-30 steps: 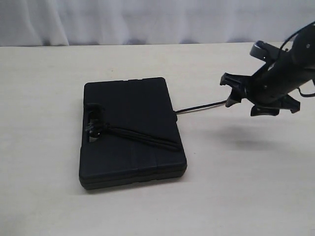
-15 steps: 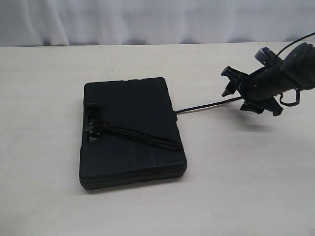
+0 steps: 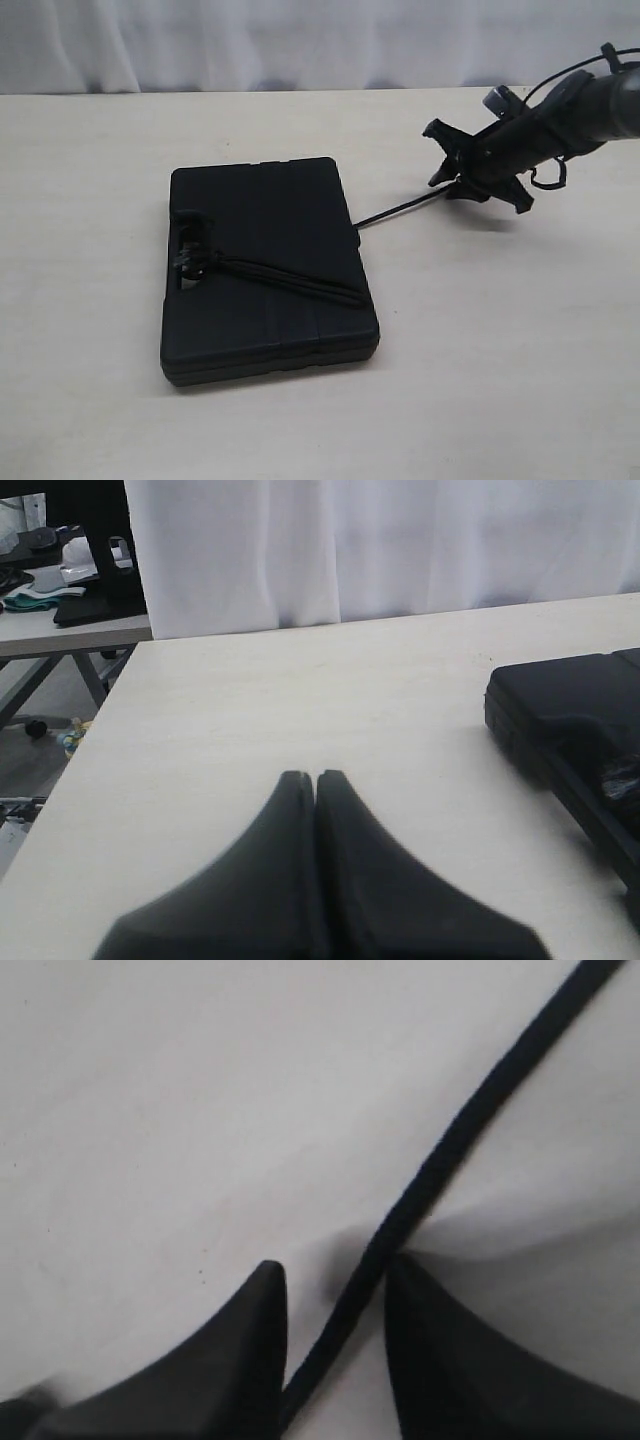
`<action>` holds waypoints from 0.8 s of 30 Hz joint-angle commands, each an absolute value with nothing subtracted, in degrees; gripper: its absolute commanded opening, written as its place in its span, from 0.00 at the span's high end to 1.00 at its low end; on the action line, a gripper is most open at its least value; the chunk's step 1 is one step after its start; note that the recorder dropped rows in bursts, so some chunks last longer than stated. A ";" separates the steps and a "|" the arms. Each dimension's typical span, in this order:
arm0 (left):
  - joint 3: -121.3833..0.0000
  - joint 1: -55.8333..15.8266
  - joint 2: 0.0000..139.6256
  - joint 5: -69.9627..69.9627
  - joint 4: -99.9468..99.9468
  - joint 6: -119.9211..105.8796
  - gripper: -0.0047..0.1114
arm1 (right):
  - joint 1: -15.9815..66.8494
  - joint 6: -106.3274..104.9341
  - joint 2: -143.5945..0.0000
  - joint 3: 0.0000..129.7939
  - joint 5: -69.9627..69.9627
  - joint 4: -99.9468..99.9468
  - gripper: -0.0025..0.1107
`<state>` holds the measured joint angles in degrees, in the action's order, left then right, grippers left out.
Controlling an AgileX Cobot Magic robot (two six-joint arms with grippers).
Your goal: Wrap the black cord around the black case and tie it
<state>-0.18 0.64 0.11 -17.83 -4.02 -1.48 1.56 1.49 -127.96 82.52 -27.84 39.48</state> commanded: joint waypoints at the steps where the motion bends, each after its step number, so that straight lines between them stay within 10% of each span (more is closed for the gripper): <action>1: 0.00 0.27 0.00 -17.50 -4.03 -1.48 0.96 | 3.43 -8.00 -133.79 87.29 -36.10 38.73 0.86; 24: 0.00 0.27 0.00 -17.50 -4.29 -1.48 0.96 | 16.42 -1.88 -118.84 69.45 -17.45 13.92 0.94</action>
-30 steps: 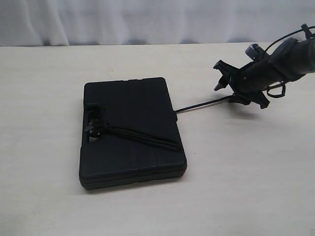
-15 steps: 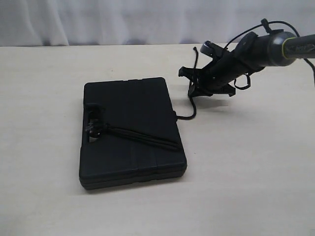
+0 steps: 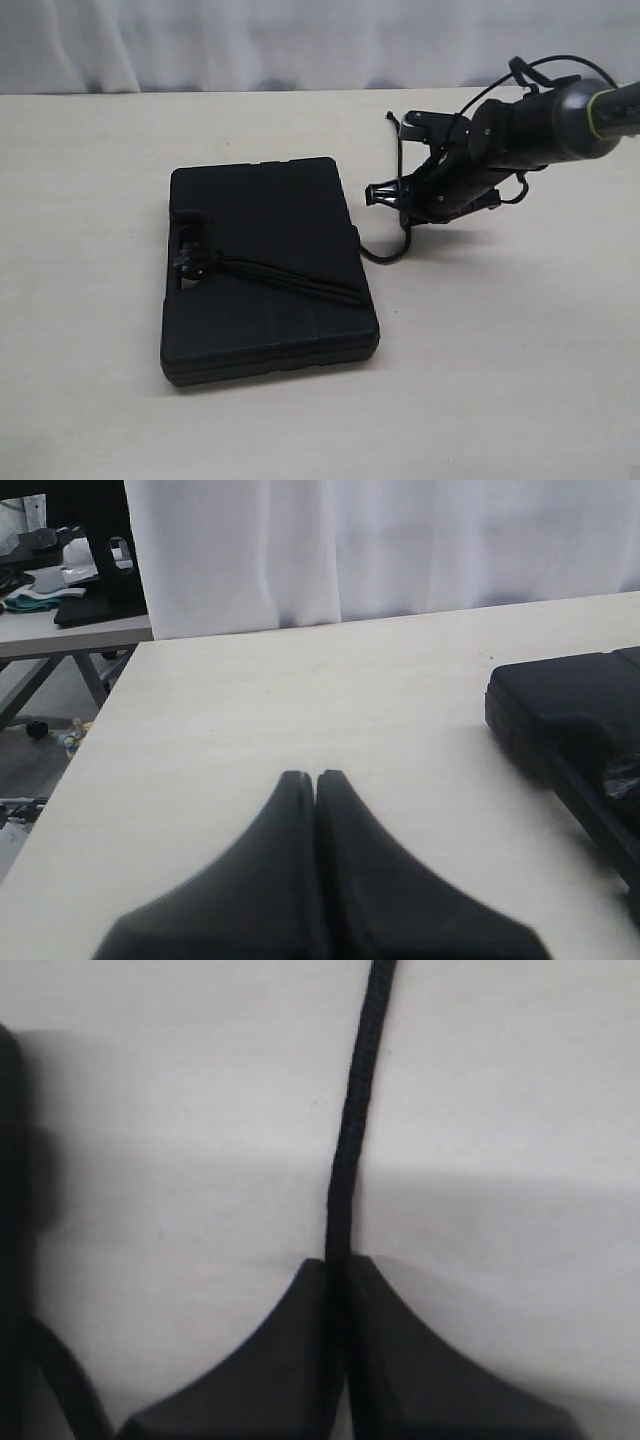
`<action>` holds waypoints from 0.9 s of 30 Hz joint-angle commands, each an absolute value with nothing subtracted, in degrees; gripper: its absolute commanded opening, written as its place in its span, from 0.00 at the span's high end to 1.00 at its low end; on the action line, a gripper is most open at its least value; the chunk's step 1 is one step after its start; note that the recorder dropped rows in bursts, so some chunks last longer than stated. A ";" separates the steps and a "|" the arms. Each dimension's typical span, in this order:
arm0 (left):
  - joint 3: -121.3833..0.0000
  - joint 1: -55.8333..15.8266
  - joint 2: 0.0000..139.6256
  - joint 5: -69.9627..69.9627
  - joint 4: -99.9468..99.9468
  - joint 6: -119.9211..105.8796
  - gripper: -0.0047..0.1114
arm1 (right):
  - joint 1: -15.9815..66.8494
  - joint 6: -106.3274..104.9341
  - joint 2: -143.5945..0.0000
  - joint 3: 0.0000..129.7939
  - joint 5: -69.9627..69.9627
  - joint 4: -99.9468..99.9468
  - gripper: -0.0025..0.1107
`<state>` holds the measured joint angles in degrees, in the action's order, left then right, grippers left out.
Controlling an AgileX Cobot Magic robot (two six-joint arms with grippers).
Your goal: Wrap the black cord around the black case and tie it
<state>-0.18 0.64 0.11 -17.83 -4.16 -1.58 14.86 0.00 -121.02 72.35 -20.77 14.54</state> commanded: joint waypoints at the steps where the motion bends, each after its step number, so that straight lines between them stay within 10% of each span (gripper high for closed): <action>1: 0.00 0.27 0.00 -17.50 -4.29 -1.48 0.96 | 17.09 -2.77 -118.56 68.83 -16.57 13.92 0.94; 27: 0.00 0.27 0.00 -17.50 -3.95 -1.48 0.96 | 21.82 -3.97 -114.62 63.92 -2.80 12.33 0.94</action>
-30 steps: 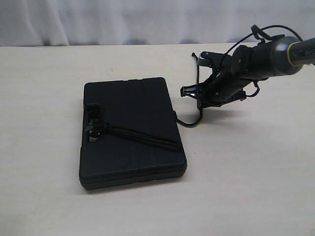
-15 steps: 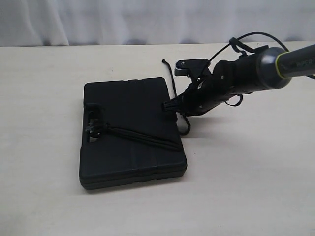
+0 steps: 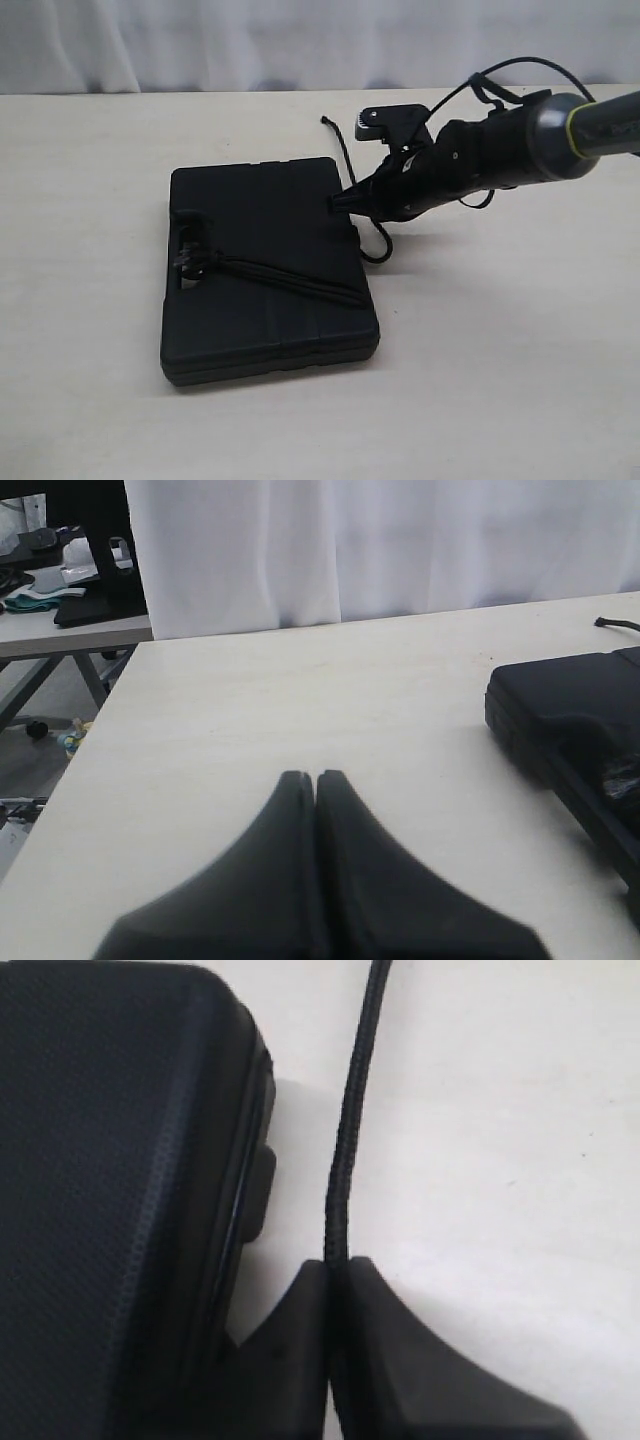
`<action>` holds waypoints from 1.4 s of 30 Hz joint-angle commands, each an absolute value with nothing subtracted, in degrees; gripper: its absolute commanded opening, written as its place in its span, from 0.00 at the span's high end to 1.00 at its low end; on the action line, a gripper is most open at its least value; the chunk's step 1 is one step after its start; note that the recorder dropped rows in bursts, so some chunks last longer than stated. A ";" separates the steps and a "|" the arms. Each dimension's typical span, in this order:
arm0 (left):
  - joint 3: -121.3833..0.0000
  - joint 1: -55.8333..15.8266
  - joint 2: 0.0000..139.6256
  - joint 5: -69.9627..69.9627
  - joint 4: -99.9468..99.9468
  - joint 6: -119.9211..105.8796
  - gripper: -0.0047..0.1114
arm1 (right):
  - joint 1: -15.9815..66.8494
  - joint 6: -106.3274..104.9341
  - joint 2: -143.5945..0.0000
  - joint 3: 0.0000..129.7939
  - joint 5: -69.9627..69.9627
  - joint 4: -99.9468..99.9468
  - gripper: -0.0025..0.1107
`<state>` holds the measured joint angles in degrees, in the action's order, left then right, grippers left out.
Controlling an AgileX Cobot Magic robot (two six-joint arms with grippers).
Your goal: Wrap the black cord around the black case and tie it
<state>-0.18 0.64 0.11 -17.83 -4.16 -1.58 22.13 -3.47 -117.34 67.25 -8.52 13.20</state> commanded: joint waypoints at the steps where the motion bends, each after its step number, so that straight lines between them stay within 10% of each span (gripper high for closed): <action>1: 0.00 0.27 0.00 -17.50 -3.95 -1.48 0.96 | 21.82 -4.45 -113.91 62.70 -1.31 12.33 0.94; 21: 0.00 0.27 0.00 -12.62 -10.53 -2.38 0.96 | 18.67 -9.39 -107.46 52.25 4.10 12.33 0.94; 32: 0.00 0.27 0.00 19.10 15.11 11.42 0.96 | 18.67 -9.87 -107.48 52.25 3.89 12.33 0.94; 42: -12.26 0.27 16.53 29.83 -43.34 54.06 0.96 | 18.67 -9.87 -107.48 52.25 4.42 12.33 0.94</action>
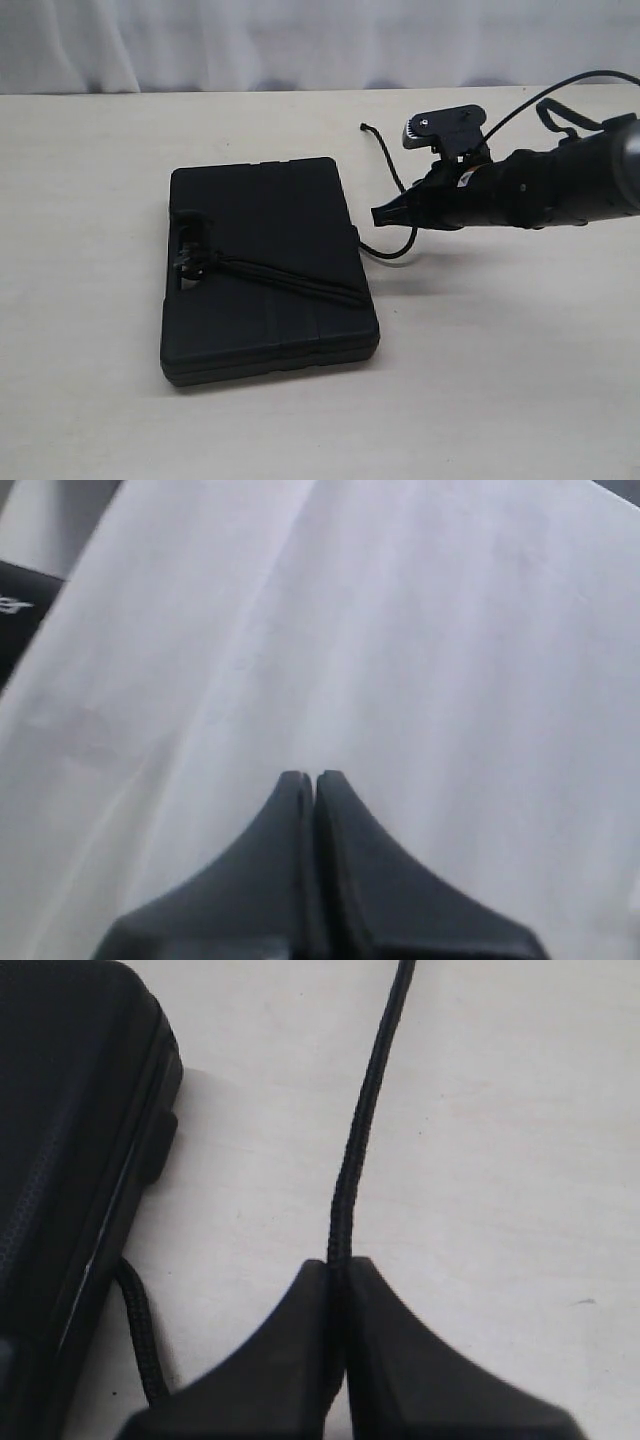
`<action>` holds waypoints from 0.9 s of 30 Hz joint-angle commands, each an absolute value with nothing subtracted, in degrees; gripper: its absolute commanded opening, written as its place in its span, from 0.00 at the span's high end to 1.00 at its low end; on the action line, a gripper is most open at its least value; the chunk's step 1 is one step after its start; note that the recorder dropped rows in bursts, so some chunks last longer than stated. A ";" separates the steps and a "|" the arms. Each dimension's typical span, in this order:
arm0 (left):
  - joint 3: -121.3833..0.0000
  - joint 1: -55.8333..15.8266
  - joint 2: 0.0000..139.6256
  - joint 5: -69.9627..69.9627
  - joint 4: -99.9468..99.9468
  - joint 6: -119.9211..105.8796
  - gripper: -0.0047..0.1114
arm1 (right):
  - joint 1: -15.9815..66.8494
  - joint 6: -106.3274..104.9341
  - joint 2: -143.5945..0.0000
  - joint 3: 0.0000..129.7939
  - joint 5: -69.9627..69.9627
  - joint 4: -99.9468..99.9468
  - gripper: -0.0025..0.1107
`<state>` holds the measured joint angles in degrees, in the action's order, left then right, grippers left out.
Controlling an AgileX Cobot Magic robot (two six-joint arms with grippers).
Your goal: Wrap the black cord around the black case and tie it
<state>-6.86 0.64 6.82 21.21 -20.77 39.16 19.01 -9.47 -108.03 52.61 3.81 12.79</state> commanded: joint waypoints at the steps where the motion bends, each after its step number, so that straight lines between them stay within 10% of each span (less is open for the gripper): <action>1: -13.94 0.27 19.99 33.90 -47.94 53.87 0.96 | 18.67 -9.87 -107.48 52.25 4.42 12.33 0.94; 10: -26.45 0.27 52.39 51.50 -63.38 48.17 0.95 | 18.67 -9.87 -107.48 52.25 4.30 12.33 0.94; 15: -33.61 0.10 69.04 48.91 -62.01 48.17 0.78 | 18.67 -9.87 -107.48 52.25 4.30 12.33 0.94; 27: -73.94 -0.86 96.32 -36.71 -27.58 8.43 0.76 | 18.67 -9.87 -107.48 52.25 4.18 12.33 0.94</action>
<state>-68.35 -0.49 92.01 -25.54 -41.11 28.86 19.01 -9.47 -108.03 52.61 3.81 12.79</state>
